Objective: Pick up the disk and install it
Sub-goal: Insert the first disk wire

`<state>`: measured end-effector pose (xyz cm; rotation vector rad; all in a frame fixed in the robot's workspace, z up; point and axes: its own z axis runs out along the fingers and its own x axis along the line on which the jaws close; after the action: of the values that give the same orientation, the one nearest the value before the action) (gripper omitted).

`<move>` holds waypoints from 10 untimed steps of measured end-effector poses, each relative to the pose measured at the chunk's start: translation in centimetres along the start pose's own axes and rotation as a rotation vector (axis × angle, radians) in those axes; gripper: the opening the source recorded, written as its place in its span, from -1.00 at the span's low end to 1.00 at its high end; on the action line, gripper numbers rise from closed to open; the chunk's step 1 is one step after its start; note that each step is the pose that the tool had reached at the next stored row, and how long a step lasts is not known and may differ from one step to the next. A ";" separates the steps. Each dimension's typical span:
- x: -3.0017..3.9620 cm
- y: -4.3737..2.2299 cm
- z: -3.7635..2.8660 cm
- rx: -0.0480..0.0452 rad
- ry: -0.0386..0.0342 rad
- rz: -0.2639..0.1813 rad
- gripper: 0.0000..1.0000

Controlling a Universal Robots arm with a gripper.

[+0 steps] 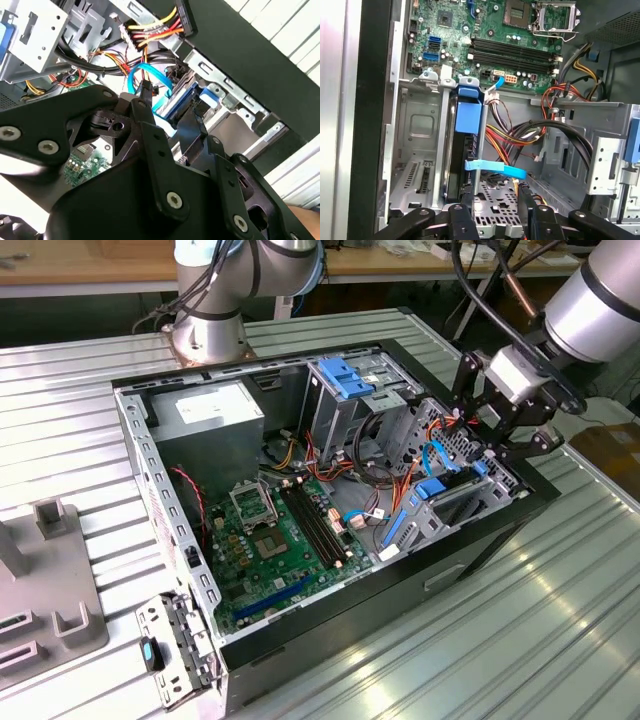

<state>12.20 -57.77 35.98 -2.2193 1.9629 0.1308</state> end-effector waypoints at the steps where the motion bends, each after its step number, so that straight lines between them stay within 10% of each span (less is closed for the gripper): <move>1: -0.05 -0.31 0.02 -0.0014 -0.0003 -0.008 -0.05; 10: -0.10 -3.23 0.25 -0.0166 -0.0066 -0.090 -0.05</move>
<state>15.40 -57.25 35.99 -2.3100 1.8614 0.1427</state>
